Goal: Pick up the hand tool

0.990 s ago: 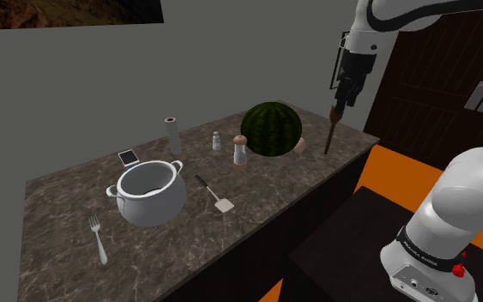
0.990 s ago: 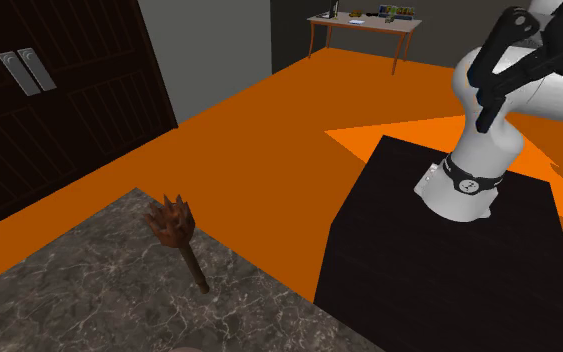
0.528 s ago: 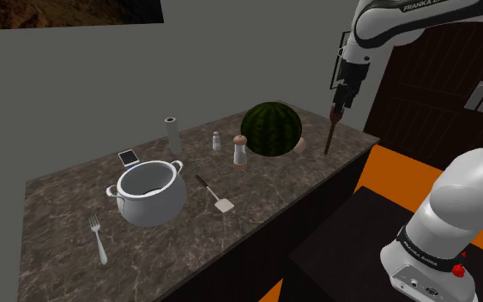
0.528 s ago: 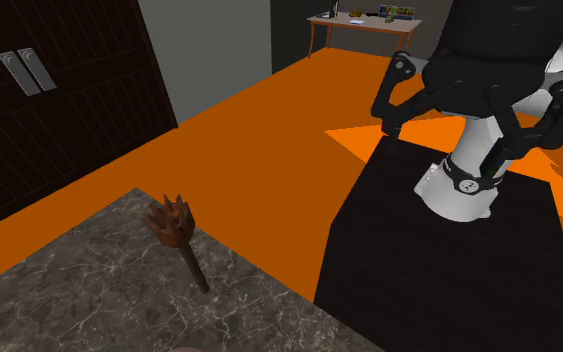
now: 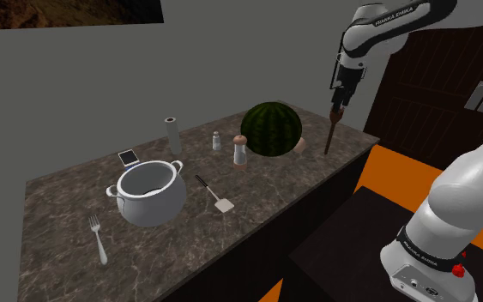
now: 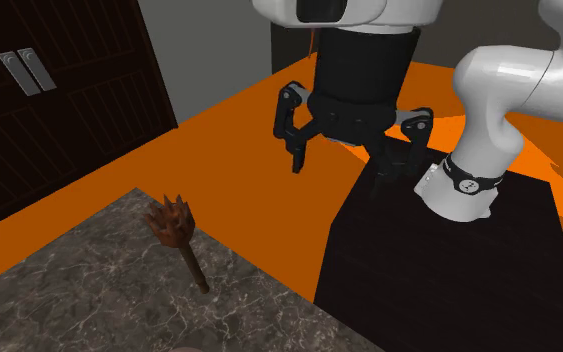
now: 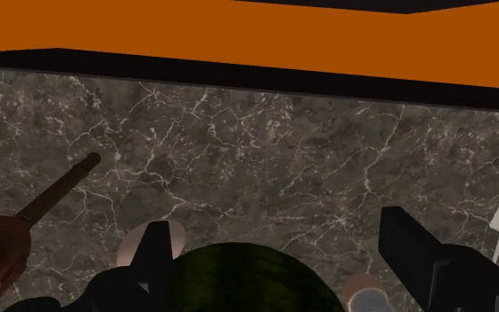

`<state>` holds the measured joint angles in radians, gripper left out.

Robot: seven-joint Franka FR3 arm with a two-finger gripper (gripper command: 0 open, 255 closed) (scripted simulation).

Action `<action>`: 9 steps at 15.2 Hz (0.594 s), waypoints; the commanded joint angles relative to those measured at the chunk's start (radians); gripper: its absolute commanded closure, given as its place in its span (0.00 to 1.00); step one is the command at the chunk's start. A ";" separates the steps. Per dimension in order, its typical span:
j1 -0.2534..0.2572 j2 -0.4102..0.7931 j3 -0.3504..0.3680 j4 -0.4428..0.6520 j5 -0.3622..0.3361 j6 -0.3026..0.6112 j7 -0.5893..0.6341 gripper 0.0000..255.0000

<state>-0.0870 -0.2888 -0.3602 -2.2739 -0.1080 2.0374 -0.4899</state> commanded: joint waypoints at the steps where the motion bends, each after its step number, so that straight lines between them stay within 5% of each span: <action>1: -0.005 0.061 -0.025 0.038 0.009 0.033 -0.035 0.00; 9: -0.042 0.340 -0.110 0.244 0.119 0.126 -0.204 0.00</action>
<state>-0.1242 0.0094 -0.4627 -2.0610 -0.0096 2.1508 -0.6726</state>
